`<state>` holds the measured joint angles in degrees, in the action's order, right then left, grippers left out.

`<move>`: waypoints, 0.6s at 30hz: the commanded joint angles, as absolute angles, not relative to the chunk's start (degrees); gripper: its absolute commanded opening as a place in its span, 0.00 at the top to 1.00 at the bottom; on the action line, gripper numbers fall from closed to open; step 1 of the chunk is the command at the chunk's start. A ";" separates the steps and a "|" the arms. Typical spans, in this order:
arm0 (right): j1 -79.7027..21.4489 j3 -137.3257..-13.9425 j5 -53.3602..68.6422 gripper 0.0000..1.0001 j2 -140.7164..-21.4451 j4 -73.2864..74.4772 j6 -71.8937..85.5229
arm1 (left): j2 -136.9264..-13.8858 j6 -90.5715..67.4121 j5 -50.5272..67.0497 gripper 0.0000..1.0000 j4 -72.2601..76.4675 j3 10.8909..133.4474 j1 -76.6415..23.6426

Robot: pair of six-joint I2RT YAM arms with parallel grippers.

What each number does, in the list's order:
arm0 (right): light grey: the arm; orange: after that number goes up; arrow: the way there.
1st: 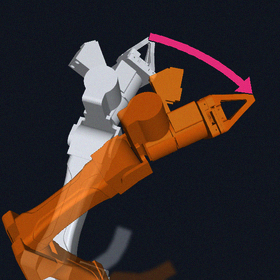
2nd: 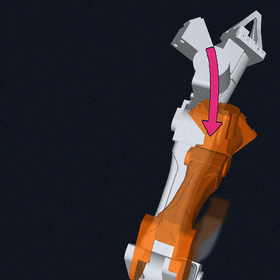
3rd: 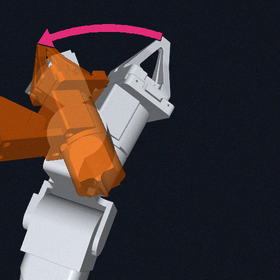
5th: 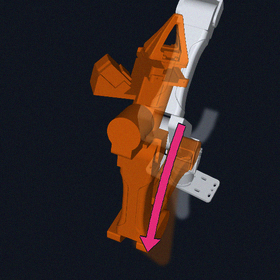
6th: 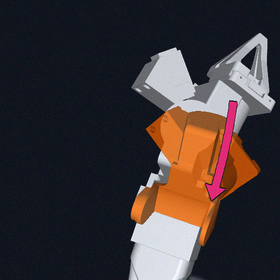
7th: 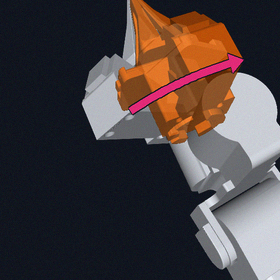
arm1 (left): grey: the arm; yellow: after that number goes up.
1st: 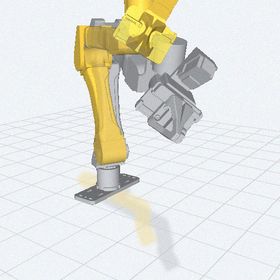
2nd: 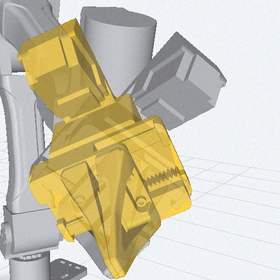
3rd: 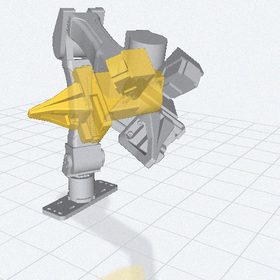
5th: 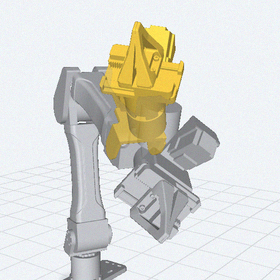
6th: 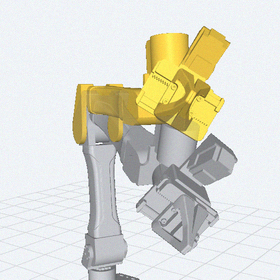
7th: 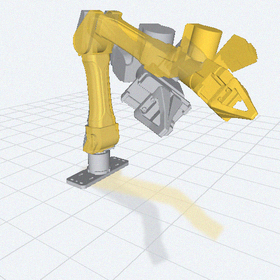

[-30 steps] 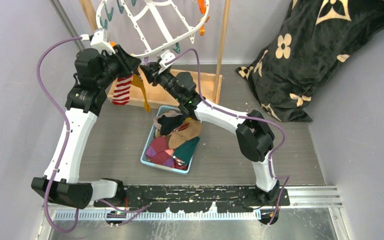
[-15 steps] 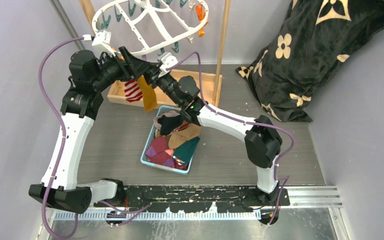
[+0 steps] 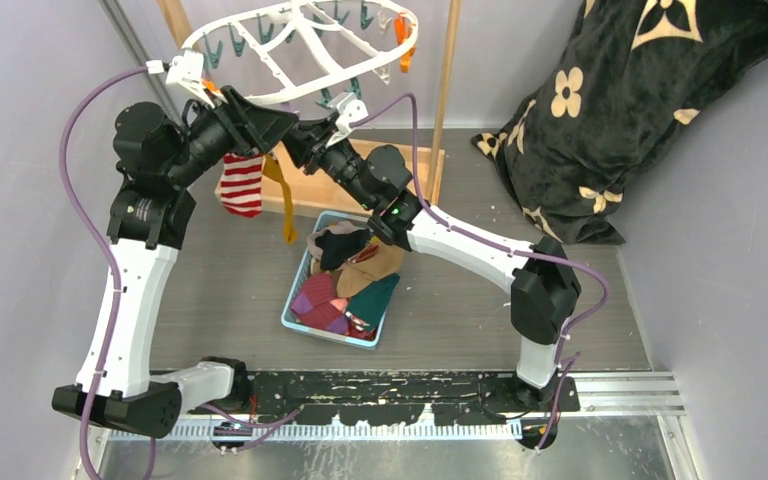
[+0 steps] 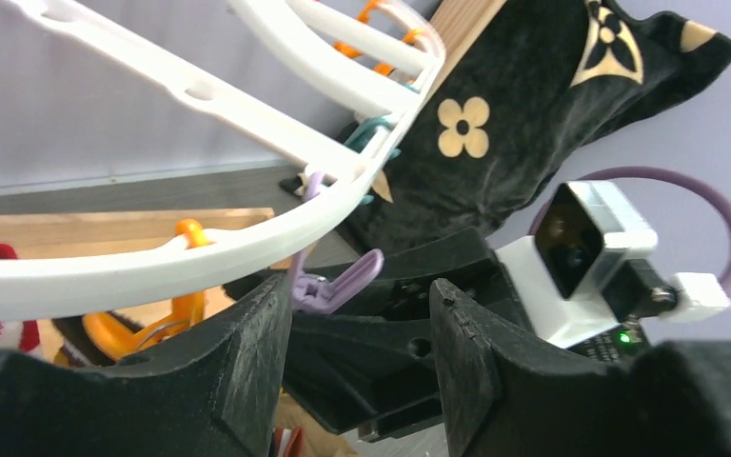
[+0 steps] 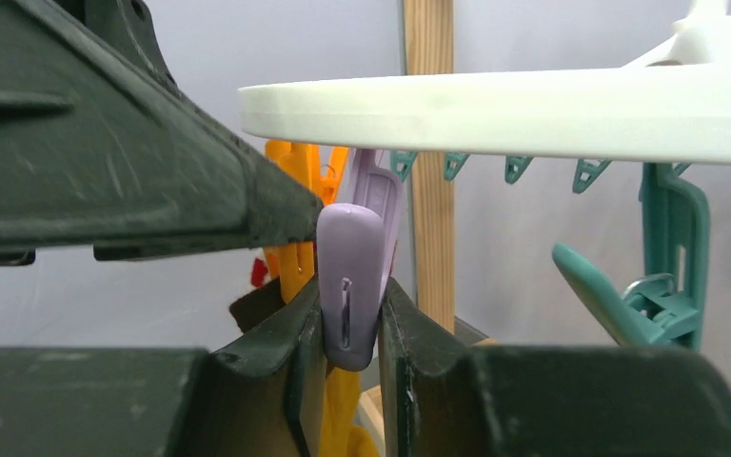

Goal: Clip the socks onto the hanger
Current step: Open the clamp at the hanger.

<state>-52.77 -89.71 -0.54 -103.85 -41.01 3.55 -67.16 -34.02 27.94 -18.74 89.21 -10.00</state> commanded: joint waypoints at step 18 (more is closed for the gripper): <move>-54.14 -95.40 11.48 0.99 -98.06 -31.72 10.63 | -67.79 -31.78 27.55 0.42 -13.77 90.44 -9.93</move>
